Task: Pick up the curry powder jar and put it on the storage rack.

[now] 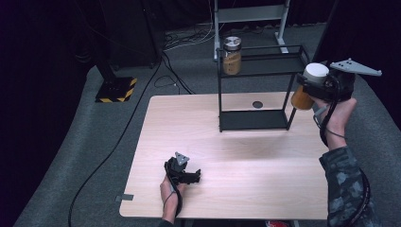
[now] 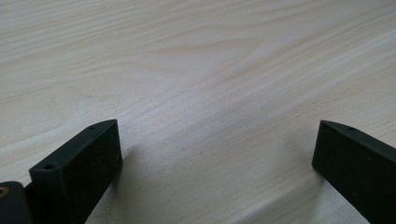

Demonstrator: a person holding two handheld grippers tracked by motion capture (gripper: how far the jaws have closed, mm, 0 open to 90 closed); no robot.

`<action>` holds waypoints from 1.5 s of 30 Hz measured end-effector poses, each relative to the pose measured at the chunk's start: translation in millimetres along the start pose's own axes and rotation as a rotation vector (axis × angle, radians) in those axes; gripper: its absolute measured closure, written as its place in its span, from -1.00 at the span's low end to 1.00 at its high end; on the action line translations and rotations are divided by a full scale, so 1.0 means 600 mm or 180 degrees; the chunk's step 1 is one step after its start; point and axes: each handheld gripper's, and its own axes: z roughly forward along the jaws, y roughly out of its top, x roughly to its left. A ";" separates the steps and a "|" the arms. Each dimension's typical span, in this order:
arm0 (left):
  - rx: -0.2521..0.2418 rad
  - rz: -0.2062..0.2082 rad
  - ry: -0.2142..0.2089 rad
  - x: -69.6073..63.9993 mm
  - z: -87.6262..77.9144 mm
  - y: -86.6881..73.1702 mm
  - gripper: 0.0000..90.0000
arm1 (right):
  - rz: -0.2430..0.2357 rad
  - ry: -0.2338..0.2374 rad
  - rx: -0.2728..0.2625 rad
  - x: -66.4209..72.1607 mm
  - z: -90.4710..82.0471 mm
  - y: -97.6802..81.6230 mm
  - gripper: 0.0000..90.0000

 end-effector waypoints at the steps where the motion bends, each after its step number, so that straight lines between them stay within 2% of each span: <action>1: 0.0000 0.0001 -0.0001 0.000 0.000 0.000 -0.99 | -0.0004 0.0001 -0.0006 0.001 0.001 0.004 -0.26; 14: 0.0002 0.0005 -0.0008 0.001 0.000 0.000 -0.99 | -0.0048 0.0015 0.0002 0.002 0.024 0.045 -0.26; 29: 0.0002 0.0019 -0.0013 0.001 0.001 0.001 -0.99 | -0.0139 -0.0039 -0.0035 0.005 0.046 0.089 -0.26; 45: -0.0002 0.0023 -0.0025 0.002 0.001 0.000 -0.99 | -0.0113 -0.0045 -0.0001 -0.001 0.093 0.118 -0.26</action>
